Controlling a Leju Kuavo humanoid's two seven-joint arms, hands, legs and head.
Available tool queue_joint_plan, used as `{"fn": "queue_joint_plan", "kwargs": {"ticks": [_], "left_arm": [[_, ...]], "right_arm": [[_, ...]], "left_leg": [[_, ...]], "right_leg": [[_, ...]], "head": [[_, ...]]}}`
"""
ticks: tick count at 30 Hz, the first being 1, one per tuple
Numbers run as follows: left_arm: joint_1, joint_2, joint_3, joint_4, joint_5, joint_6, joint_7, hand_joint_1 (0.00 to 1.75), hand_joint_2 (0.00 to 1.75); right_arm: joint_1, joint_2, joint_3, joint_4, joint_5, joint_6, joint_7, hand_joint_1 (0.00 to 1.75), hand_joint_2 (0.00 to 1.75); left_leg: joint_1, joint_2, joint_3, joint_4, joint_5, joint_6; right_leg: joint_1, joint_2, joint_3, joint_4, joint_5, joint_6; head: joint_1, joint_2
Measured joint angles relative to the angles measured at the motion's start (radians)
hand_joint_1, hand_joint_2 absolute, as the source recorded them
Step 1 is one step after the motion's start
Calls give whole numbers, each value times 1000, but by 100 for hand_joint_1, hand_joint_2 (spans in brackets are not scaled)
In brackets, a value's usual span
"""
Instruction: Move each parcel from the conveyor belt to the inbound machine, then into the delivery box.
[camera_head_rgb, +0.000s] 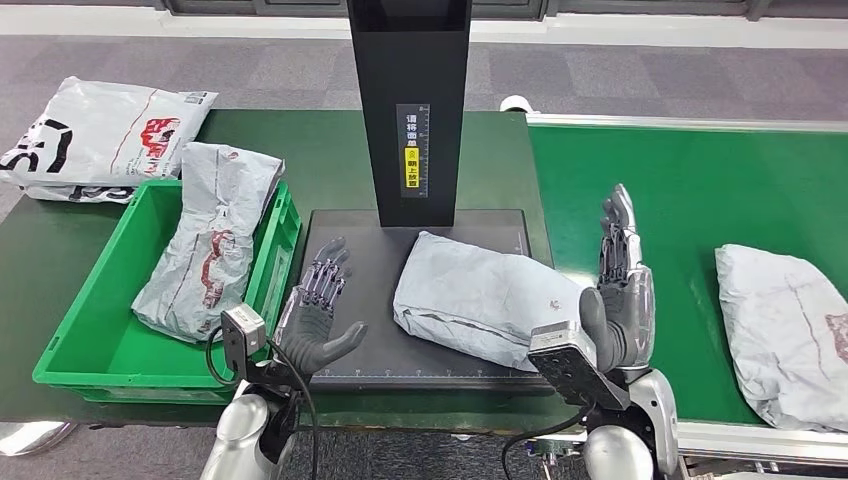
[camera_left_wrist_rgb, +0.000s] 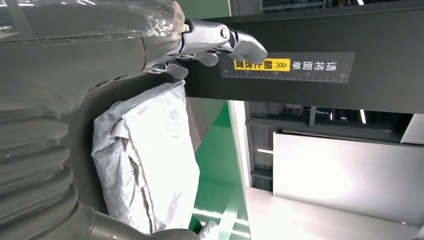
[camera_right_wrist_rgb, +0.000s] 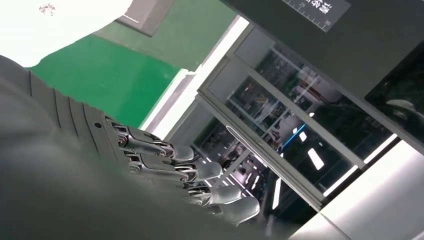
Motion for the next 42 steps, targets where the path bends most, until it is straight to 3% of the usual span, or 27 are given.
{"fn": "queue_joint_plan", "kwargs": {"ticks": [12,16,18,20,25,29,32,35,42], "left_arm": [[1,0,0,-9,-1,8,3,0,175],[1,0,0,-10,-2,10,4,0,175],[1,0,0,-9,-21,25,5,0,175],[2,0,0,-13,-112,105,7,0,175],[-2,-2,-54,-70,-689,532,106,0,175],[-31,-1,-184,-53,-1047,707,229,0,175],[-67,0,-275,27,-1170,765,297,0,175],[-150,-5,-360,171,-1197,787,359,0,175],[-372,-56,-565,525,-1075,769,439,0,175]], "right_arm": [[1,0,-23,-1,-10,9,0,0,0],[0,0,-37,-1,-31,29,-3,0,175],[0,0,-51,-1,-51,43,-13,0,175],[1,0,-65,-1,-85,69,-35,0,175],[12,6,-98,-14,-294,237,-112,0,175],[19,13,-112,-13,-454,363,-142,0,175],[26,17,-113,5,-488,414,-156,0,175],[27,20,-113,38,-518,454,-169,0,175],[20,21,-127,107,-558,514,-177,0,175]], "left_leg": [[0,0,0,0,0,0],[0,0,0,0,0,0],[0,0,0,0,0,0],[0,0,0,0,0,0],[0,0,1,0,0,0],[0,1,1,0,-1,0],[0,2,3,0,-2,0],[0,1,2,0,-1,0],[0,1,2,1,-1,1]], "right_leg": [[0,0,0,0,0,0],[0,0,0,0,0,0],[0,0,0,0,0,0],[0,0,0,0,0,0],[0,-1,0,0,0,0],[0,0,0,-1,-1,0],[0,1,0,-1,-1,0],[0,1,0,-1,0,0],[0,1,2,-1,1,1]], "head": [[0,0],[0,0],[0,0],[0,0],[0,0],[0,0],[0,0],[0,0],[0,0]]}}
